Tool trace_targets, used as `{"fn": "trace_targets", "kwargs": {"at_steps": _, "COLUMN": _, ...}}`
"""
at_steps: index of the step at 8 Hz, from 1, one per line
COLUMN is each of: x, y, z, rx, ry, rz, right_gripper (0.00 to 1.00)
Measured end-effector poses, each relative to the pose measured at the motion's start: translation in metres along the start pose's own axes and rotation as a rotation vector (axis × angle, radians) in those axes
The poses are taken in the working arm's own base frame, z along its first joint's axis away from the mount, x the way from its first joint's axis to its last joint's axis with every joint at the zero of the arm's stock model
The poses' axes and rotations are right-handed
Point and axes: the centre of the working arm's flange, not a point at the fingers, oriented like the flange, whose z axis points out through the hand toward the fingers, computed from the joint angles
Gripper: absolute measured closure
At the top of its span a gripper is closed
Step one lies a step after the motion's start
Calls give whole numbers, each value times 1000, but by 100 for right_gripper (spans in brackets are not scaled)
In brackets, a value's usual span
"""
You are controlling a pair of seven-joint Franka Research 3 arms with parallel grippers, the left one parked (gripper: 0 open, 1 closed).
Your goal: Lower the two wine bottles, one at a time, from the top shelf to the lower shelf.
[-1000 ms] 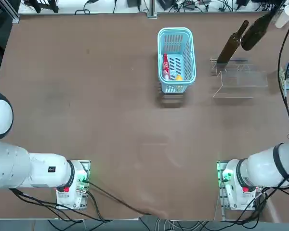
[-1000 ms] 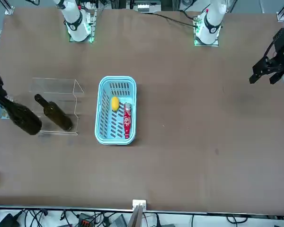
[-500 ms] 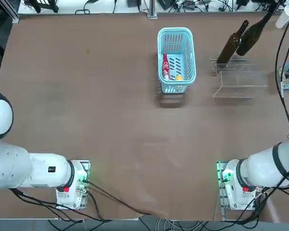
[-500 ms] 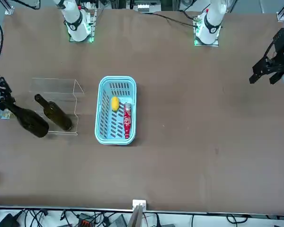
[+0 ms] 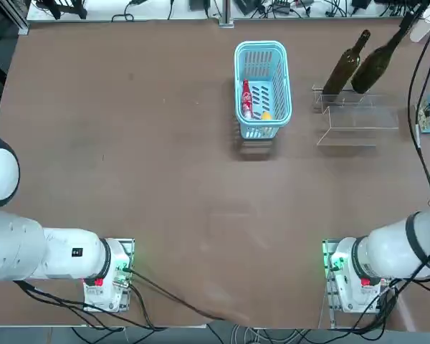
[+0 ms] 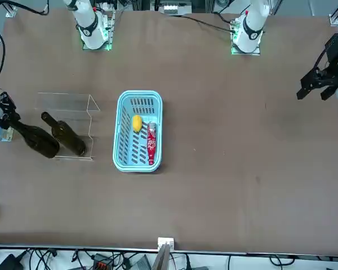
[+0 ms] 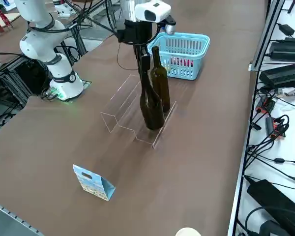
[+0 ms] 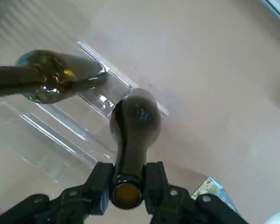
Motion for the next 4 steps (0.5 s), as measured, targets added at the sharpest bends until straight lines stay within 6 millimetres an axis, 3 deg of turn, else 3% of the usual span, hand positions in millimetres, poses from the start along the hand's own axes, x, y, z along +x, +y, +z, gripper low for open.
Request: {"fn": "trace_targets", "kwargs": {"at_steps": 4, "x": -4, "y": 6, "z": 16, "rx": 17, "ry": -17, "rz": 5, "right_gripper": 60}}
